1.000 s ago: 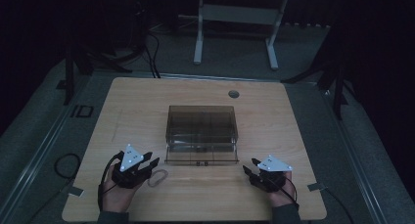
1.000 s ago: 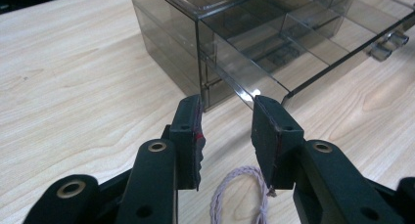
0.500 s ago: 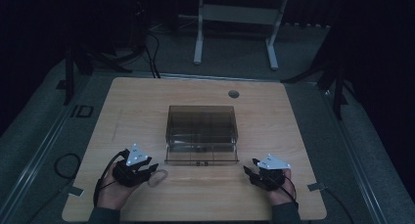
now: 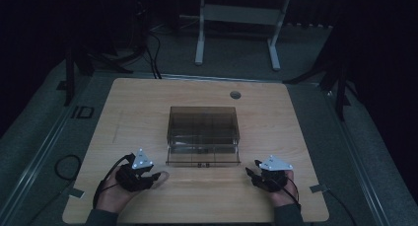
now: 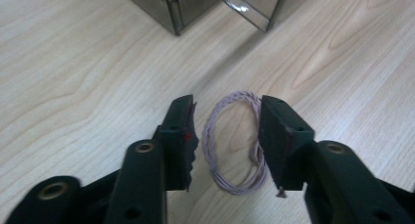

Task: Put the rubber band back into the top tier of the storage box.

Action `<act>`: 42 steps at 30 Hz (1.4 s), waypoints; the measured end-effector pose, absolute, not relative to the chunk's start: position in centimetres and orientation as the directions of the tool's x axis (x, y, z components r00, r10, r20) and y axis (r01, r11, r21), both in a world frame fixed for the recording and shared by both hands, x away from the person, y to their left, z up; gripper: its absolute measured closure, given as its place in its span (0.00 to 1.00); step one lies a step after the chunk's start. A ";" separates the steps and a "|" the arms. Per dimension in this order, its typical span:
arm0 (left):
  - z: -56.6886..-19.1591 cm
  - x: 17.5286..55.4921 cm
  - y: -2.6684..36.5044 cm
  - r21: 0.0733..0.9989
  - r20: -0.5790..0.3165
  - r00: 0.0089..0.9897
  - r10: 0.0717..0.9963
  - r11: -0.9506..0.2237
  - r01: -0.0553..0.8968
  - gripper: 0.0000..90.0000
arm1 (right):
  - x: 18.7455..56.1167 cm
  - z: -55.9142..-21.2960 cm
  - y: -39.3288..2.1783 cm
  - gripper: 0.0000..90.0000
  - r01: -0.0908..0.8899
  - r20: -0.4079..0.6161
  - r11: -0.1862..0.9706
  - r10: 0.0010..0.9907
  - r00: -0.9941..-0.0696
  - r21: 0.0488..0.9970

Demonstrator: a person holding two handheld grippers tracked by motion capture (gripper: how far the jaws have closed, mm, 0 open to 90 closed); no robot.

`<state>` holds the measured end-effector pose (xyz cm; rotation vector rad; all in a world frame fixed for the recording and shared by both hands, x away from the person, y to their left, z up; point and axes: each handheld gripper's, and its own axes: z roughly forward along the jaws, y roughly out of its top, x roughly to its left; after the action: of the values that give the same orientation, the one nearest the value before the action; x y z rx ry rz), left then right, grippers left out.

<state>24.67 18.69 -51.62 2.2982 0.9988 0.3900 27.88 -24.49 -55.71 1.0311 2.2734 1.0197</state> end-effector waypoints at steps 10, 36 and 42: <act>-52.4 25.1 18.0 0.560 0.007 0.693 0.721 -0.577 0.595 0.52 | 27.9 -55.8 -24.5 0.57 0.452 -0.094 0.456 0.776 -0.623 0.767; -53.6 27.2 17.7 0.394 -0.009 0.703 0.711 -0.643 0.656 0.58 | 28.0 -56.0 -24.6 0.56 0.458 -0.097 0.465 0.774 -0.626 0.757; -53.3 27.7 18.4 0.348 -0.010 0.688 0.726 -0.642 0.683 0.67 | 28.0 -56.1 -24.6 0.55 0.462 -0.095 0.466 0.775 -0.625 0.754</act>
<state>27.70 18.36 -53.34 2.5762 1.1108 0.1868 28.03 -24.57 -56.07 1.0340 2.2913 0.9881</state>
